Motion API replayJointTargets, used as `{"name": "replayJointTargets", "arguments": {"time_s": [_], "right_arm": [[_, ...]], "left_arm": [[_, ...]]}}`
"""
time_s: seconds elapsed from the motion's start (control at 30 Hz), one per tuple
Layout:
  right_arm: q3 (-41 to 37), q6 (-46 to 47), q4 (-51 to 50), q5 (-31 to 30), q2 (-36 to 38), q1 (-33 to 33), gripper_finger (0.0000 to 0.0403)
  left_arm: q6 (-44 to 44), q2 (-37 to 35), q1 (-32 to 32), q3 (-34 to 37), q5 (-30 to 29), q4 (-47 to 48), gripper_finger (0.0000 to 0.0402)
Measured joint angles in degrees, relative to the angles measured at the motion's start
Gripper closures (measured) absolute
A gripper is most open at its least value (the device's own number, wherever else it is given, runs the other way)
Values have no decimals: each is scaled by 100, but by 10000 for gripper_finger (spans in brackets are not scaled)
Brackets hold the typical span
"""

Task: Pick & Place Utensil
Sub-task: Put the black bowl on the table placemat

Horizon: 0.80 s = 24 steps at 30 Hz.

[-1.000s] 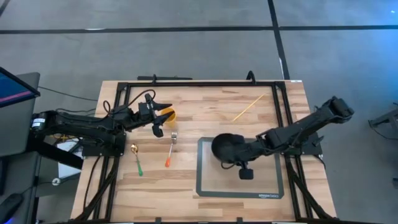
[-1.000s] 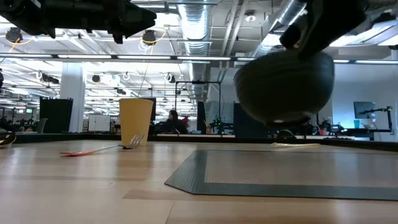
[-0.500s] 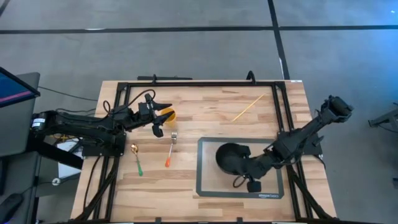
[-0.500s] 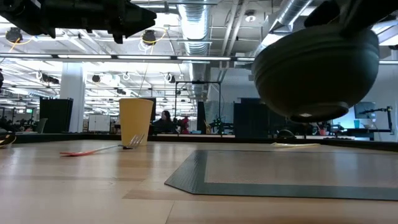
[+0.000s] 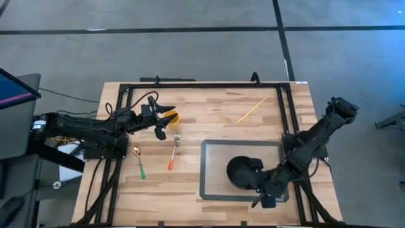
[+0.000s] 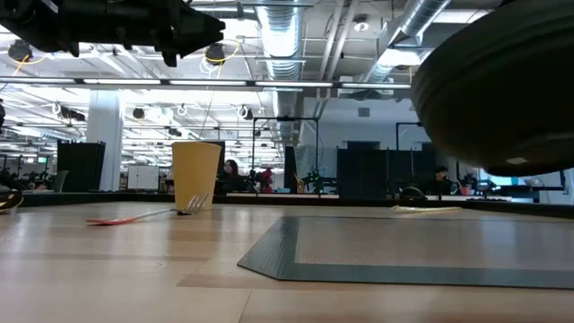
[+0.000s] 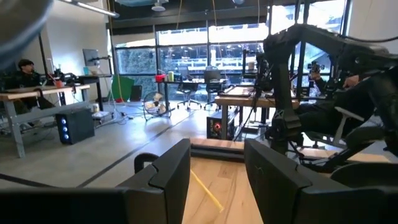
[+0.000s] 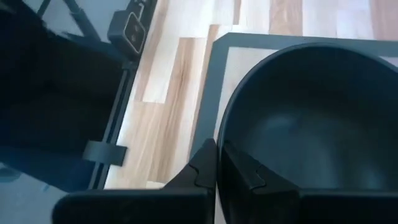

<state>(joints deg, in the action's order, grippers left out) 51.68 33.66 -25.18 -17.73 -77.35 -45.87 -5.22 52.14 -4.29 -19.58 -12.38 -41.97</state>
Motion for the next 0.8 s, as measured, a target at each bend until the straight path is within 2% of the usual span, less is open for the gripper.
{"name": "replayJointTargets", "arguments": {"time_s": [0.17, 0.3, 0.57, 0.8], "right_arm": [[0, 599, -8, -268, -234, -386, 394], [-2, 674, -1, -523, -575, -608, 396], [-2, 691, 82, -632, -1173, -560, 397], [-2, 691, 210, -588, -1286, -555, 392]], "left_arm": [[14, 0, 0, 73, 0, 2, 249], [24, 0, 11, 81, 2, -8, 249], [451, 0, 11, 84, 8, -7, 249], [462, 0, 9, 84, 11, -7, 249]]}}
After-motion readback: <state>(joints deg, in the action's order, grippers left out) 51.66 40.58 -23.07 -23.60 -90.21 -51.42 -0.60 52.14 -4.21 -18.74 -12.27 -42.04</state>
